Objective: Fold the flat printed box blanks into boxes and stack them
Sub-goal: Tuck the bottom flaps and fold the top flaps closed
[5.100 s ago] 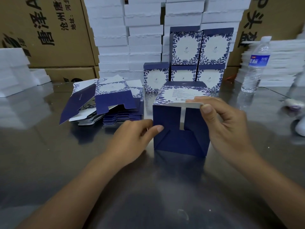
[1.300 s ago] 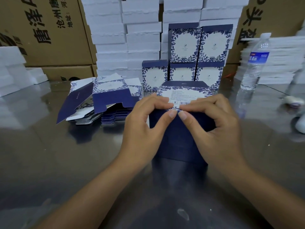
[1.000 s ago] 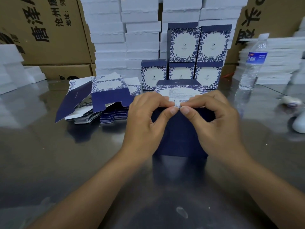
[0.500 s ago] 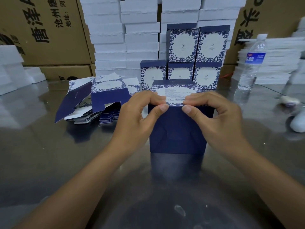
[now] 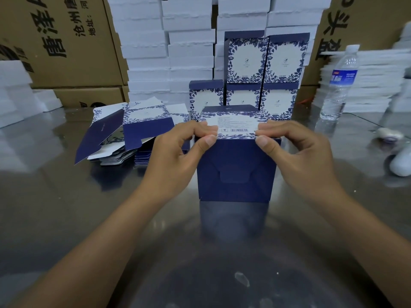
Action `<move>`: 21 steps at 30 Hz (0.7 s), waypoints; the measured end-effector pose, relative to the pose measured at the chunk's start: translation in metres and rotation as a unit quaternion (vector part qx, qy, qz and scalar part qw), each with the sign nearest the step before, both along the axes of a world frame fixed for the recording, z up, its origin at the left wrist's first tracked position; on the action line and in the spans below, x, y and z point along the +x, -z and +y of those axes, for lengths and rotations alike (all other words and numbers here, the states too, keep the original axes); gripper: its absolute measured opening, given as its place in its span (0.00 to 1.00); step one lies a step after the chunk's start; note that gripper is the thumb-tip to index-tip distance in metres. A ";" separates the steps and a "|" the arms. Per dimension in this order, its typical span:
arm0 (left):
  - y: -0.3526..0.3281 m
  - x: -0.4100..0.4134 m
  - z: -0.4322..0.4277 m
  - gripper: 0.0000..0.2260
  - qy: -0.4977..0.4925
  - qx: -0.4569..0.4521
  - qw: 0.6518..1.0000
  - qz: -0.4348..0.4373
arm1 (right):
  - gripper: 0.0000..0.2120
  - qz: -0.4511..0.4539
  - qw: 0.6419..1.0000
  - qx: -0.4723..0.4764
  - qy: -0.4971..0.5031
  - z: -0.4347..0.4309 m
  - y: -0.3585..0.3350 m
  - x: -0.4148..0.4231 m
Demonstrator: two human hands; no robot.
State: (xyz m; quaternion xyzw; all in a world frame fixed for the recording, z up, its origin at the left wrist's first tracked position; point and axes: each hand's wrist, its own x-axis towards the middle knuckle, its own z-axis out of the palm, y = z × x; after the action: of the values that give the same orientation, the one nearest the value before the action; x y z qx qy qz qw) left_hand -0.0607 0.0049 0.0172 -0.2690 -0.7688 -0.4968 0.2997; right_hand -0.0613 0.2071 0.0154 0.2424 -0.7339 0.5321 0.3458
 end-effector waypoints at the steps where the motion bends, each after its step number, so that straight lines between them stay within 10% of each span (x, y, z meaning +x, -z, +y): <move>1: 0.000 0.000 -0.001 0.08 0.006 0.002 1.000 -0.002 | 0.04 -0.014 1.000 -0.021 -0.016 0.002 0.000 -0.001; 21: -0.001 -0.004 -0.011 0.05 0.065 0.067 0.993 -0.068 | 0.06 -0.052 0.992 -0.090 -0.074 -0.001 0.007 -0.003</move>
State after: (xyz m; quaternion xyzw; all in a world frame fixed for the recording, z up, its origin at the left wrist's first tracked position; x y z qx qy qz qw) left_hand -0.0647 -0.0061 0.0181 -0.2634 -0.7334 -0.5828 0.2306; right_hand -0.0638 0.2064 0.0086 0.2360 -0.6802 0.6318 0.2871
